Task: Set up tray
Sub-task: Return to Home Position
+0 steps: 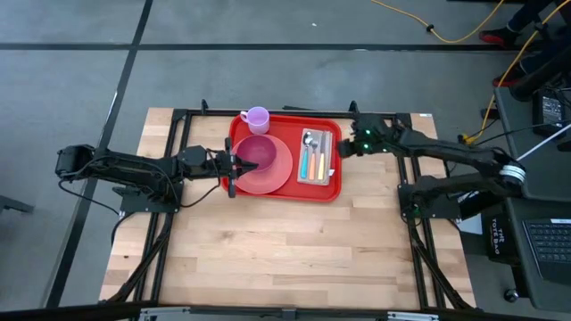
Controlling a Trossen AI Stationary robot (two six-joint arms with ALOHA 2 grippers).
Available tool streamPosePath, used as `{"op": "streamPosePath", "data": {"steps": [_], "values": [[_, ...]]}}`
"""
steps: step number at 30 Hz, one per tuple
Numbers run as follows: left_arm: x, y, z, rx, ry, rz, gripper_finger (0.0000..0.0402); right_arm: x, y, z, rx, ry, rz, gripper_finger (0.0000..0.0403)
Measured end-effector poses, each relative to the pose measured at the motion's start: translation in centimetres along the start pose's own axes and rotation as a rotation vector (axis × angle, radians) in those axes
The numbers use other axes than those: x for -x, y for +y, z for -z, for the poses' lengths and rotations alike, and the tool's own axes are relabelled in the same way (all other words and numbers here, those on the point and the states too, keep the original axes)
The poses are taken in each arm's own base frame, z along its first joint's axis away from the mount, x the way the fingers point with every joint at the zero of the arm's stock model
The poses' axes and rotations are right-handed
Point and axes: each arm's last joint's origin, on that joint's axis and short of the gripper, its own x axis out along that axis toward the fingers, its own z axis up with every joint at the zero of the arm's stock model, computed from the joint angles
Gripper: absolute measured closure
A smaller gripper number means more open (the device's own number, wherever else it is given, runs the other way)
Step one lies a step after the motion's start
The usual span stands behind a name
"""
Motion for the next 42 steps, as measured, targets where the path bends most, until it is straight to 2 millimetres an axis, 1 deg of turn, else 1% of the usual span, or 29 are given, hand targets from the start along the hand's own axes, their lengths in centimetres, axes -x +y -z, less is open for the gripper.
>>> {"op": "streamPosePath", "data": {"steps": [3,5,8,11,12,15,19,22,25,29,36,40,42], "values": [[0.0,0.0,-0.1,0.037,-0.006,0.002,0.0397,1.5,0.5,0.8,0.087,-0.05,0.052,0.0287],[0.0,0.0,-0.1,0.051,-0.012,0.001,0.0397,2.2,0.8,1.5,0.139,-0.065,0.098,0.0298],[0.0,0.0,-0.2,0.053,-0.024,0.005,0.0398,2.6,1.4,2.7,0.258,-0.056,0.132,0.0334],[0.0,0.0,-0.4,0.055,-0.04,0.015,0.0398,2.8,2.5,3.8,0.381,-0.041,0.097,0.0384],[0.0,0.0,-0.5,0.055,-0.05,0.017,0.0398,2.8,2.9,4.1,0.421,-0.039,0.078,0.0392],[0.2,0.0,-0.8,0.055,-0.078,0.054,0.0398,2.9,3.9,4.9,0.494,-0.055,0.033,0.0391],[1.1,0.6,-1.6,0.055,-0.13,0.134,0.0398,3.2,4.7,5.9,0.542,-0.089,0.042,0.0396],[2.1,1.3,-1.7,0.064,-0.142,0.107,0.0398,3.4,5.2,6.6,0.572,-0.117,0.055,0.0397],[3.3,1.8,-0.8,0.09,-0.155,0.067,0.0398,3.6,5.7,7.2,0.597,-0.139,0.054,0.0392],[5.0,2.0,0.2,0.095,-0.204,0.029,0.0398,3.9,6.0,7.8,0.622,-0.167,0.068,0.0396],[7.2,1.8,1.5,0.11,-0.264,0.004,0.0398,4.1,6.3,8.0,0.634,-0.236,0.104,0.0394],[8.1,1.6,2.4,0.108,-0.27,0.003,0.0398,4.3,7.1,8.0,0.671,-0.286,0.058,0.0397],[8.5,1.5,2.5,0.101,-0.272,-0.004,0.0398,4.4,7.6,8.0,0.7,-0.312,0.021,0.0399]]}}
